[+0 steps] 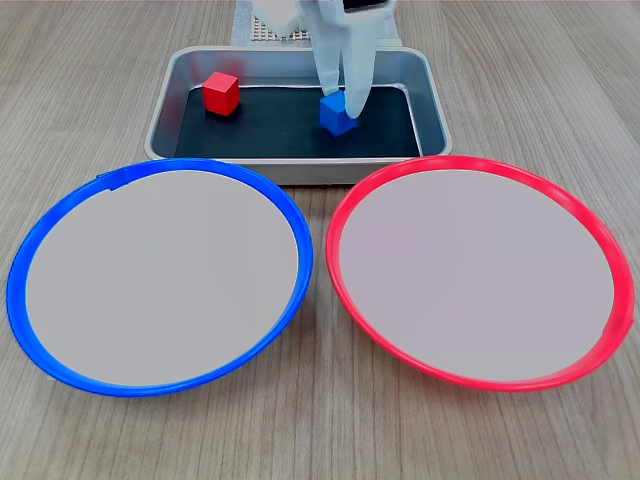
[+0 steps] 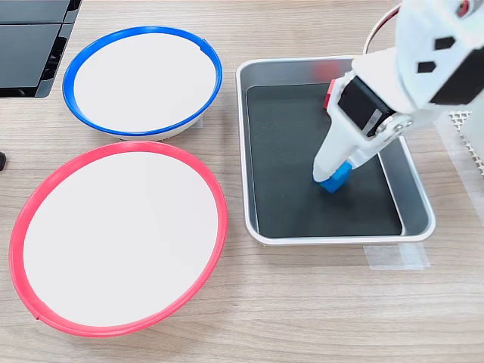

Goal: Move two blocks from tray to matching dishes

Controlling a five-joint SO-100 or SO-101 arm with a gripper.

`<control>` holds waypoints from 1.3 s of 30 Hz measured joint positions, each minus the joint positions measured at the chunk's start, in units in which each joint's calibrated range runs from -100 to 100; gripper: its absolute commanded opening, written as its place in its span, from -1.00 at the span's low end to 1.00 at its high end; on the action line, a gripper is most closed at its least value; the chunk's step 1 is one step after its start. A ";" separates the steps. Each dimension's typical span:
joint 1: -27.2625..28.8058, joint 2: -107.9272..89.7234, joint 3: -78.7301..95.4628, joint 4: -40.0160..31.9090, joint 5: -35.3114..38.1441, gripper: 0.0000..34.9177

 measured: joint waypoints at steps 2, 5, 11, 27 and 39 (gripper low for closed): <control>0.18 4.26 -1.00 -2.04 1.66 -0.93; 0.62 6.65 -2.09 -3.02 2.83 -0.99; 2.74 9.12 -10.71 2.53 4.49 -0.99; 21.68 43.48 -63.97 3.43 -2.93 -0.42; 20.53 43.48 -62.70 4.49 1.66 -0.98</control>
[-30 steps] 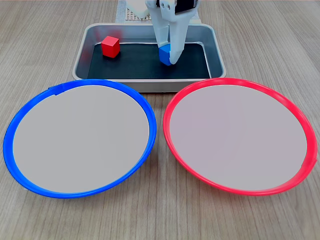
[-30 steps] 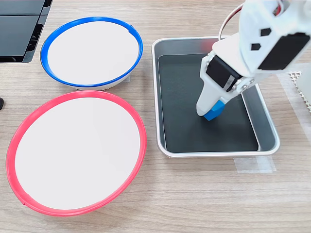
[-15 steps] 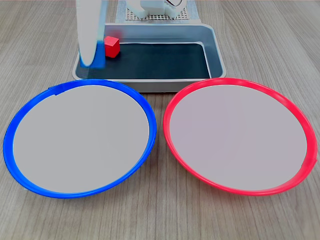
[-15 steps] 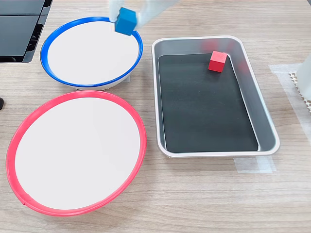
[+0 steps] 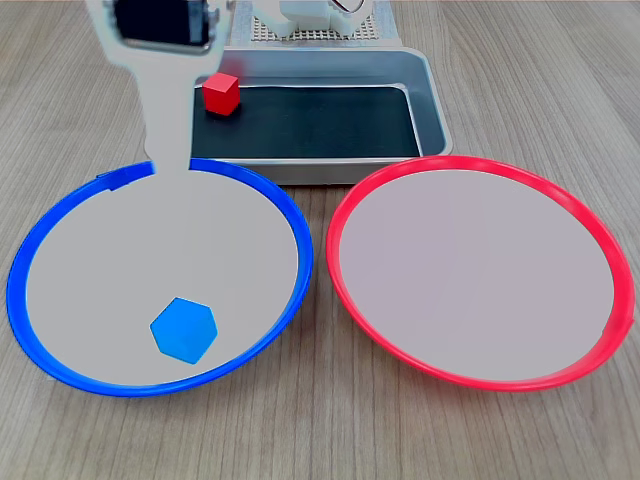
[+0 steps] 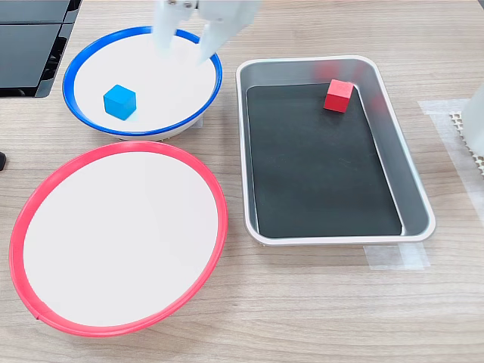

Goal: Move two blocks from tray to matching dishes

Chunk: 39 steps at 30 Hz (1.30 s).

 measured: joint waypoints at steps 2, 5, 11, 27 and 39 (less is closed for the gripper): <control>-0.62 -7.50 6.53 6.53 4.30 -0.98; 0.44 -15.17 14.43 10.36 8.69 -0.98; 5.84 -39.05 45.10 7.10 19.63 -0.98; 7.96 -51.24 60.80 1.63 -3.57 -0.05; 14.25 -52.09 61.62 2.85 -0.88 -0.06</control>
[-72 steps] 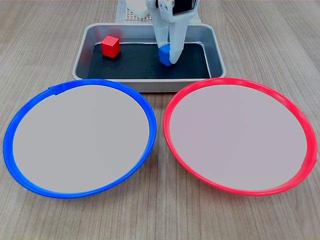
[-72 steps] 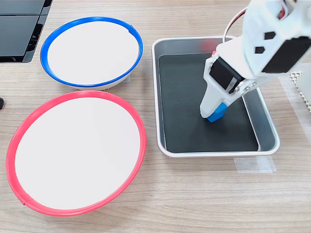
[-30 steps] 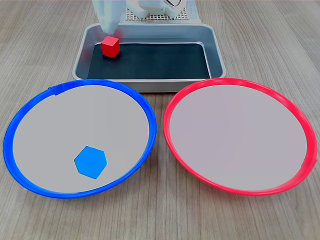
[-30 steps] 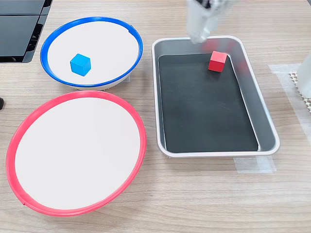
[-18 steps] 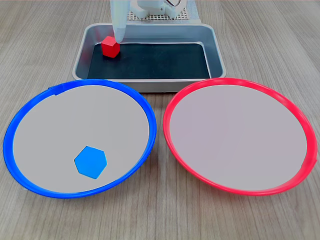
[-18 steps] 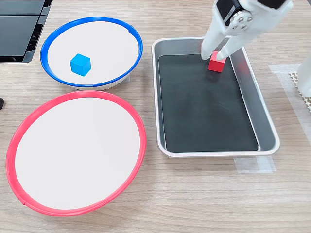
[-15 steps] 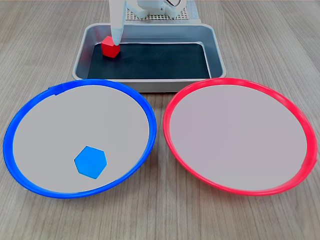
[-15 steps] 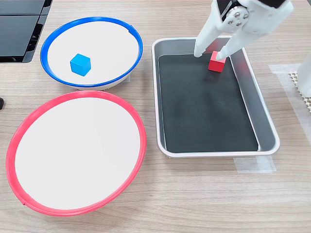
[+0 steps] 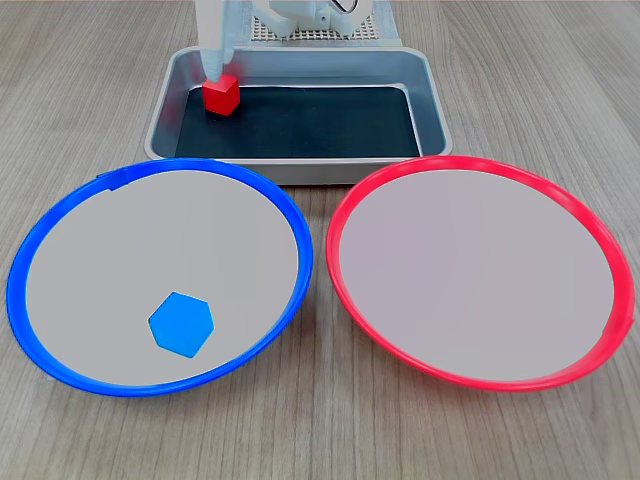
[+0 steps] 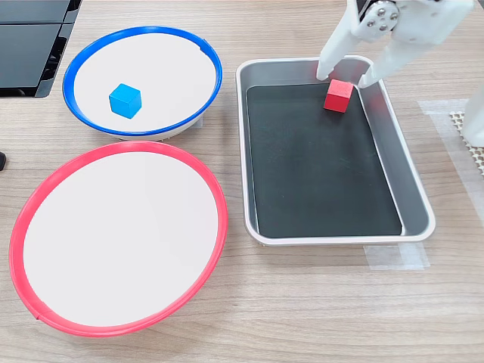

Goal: Move two blocks from tray to matching dishes

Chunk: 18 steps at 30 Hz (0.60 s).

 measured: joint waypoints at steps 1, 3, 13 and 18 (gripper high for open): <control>-0.27 0.51 0.00 -0.65 0.20 -0.06; 0.97 1.96 0.27 -2.20 0.68 -0.06; 1.68 5.63 2.63 -7.10 1.56 -0.35; 1.68 6.31 3.99 -9.30 2.54 -0.98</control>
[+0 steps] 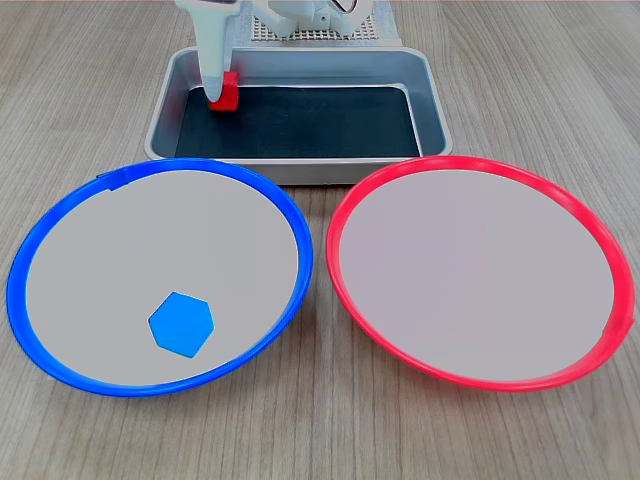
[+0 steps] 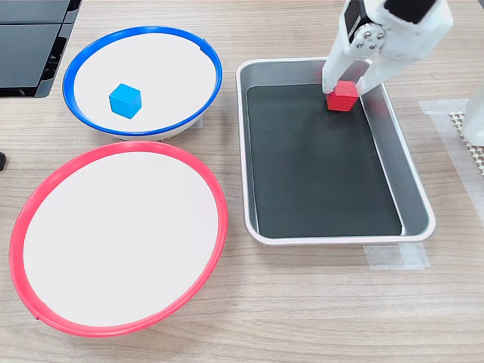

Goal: Move two blocks from tray to matching dishes

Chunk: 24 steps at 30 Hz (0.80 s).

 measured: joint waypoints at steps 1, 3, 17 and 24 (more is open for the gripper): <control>-0.35 0.17 0.09 -0.41 -0.15 -0.99; -1.24 0.51 0.09 -0.98 0.59 -0.99; -39.29 40.66 -62.52 0.65 -11.77 -0.99; -43.01 52.94 -64.34 -9.46 -9.33 0.41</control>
